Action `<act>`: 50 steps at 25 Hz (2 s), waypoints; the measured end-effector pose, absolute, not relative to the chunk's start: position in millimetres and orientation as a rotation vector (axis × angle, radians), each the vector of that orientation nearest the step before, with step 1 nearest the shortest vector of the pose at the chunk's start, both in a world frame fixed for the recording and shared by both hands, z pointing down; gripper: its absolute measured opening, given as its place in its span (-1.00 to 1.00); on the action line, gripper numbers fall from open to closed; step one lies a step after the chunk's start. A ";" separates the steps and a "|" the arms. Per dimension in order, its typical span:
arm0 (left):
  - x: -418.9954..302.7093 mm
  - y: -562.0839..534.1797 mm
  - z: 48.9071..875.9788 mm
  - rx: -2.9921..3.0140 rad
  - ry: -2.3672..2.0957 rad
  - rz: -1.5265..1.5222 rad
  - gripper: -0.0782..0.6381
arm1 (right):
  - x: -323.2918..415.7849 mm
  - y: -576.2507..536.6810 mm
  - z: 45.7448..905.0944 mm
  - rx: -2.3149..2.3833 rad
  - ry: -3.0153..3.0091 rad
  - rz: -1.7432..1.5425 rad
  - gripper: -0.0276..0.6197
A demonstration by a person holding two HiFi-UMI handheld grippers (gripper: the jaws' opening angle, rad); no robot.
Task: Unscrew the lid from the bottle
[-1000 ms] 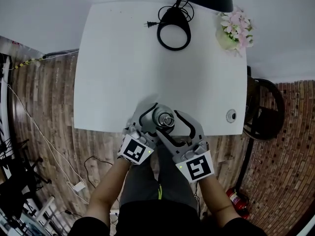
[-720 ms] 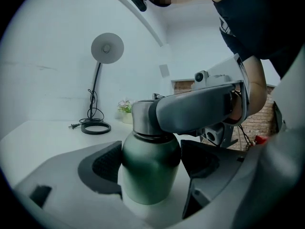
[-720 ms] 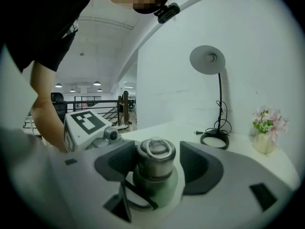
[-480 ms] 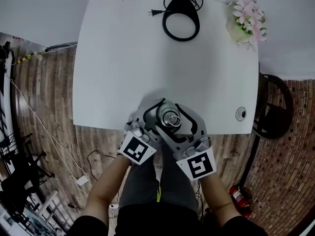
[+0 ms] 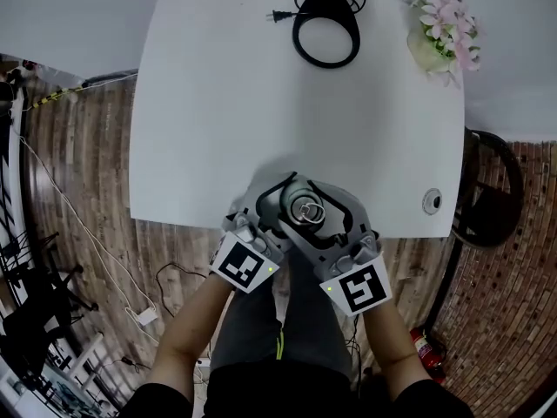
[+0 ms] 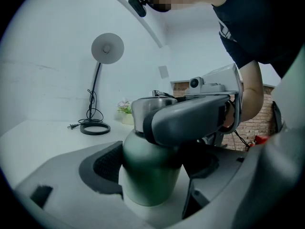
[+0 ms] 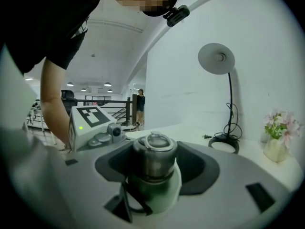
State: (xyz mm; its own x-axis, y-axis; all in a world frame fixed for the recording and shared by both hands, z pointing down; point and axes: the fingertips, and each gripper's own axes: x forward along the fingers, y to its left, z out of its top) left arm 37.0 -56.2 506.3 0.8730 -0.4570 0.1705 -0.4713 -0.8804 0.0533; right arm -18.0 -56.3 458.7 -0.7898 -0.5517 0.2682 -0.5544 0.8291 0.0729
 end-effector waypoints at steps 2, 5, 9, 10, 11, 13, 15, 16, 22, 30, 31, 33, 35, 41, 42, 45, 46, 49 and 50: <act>36.5 -56.4 506.1 2.949 -0.736 0.232 0.24 | -20.6 -54.6 458.7 0.739 -2.762 -0.007 -0.08; 37.4 -56.6 506.8 2.947 -0.731 0.240 0.24 | -20.5 -50.8 460.0 0.569 -2.789 -0.032 -0.08; 38.7 -56.0 507.5 2.950 -0.721 0.243 0.24 | -19.9 -44.3 460.8 0.304 -2.820 -0.037 -0.08; 38.5 -55.8 507.3 2.951 -0.720 0.243 0.24 | -21.0 -43.3 460.0 0.234 -2.830 -0.028 -0.08; 38.1 -55.7 506.8 2.952 -0.720 0.241 0.24 | -22.6 -42.3 459.3 0.166 -2.834 -0.020 -0.08; 37.0 -55.9 505.9 2.952 -0.723 0.235 0.24 | -25.0 -40.5 459.0 0.042 -2.821 -0.010 -0.08; 36.0 -56.1 505.8 2.954 -0.729 0.237 0.24 | -26.0 -39.4 459.5 -0.028 -2.803 0.004 -0.08; 35.7 -55.9 505.8 2.956 -0.731 0.238 0.24 | -26.3 -38.9 459.9 -0.040 -2.798 0.008 -0.08; 36.8 -55.6 506.5 2.952 -0.732 0.243 0.24 | -24.4 -39.2 460.4 0.007 -2.808 0.010 -0.08; 37.3 -56.9 506.3 2.956 -0.740 0.235 0.24 | -14.1 -42.8 461.1 0.160 -2.839 0.087 -0.02; 37.2 -57.0 506.5 2.955 -0.742 0.234 0.24 | -11.3 -43.7 459.9 0.228 -2.862 0.128 -0.02; 36.9 -56.6 506.9 2.945 -0.750 0.230 0.24 | -6.6 -43.1 456.8 0.399 -2.915 0.225 -0.01; 37.3 -56.7 506.9 2.941 -0.755 0.225 0.24 | -3.4 -40.8 453.4 0.596 -2.946 0.299 0.00; 37.5 -58.7 507.1 2.934 -0.769 0.225 0.24 | 1.0 -44.3 450.4 1.145 -2.820 0.349 0.00; 37.6 -58.9 506.9 2.935 -0.773 0.224 0.24 | 1.6 -47.4 451.2 1.198 -2.781 0.317 0.00; 37.9 -58.9 507.2 2.929 -0.786 0.222 0.24 | 1.1 -55.9 451.9 1.270 -2.713 0.258 0.00; 38.0 -58.9 507.1 2.927 -0.789 0.220 0.24 | 0.1 -57.9 452.2 1.275 -2.702 0.246 0.00; 38.1 -58.8 506.7 2.922 -0.794 0.213 0.24 | -1.8 -60.2 457.0 1.271 -2.671 0.247 0.00; 38.0 -58.6 506.6 2.922 -0.793 0.214 0.24 | -1.7 -60.1 458.7 1.269 -2.668 0.263 0.00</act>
State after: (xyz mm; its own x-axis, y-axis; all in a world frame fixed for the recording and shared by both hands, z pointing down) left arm 38.0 -58.6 506.6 0.8539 -0.4941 0.1634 -0.5092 -0.8582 0.0657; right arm -1.7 -60.1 458.7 -0.6213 -0.7482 0.2327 -0.7793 0.6211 -0.0837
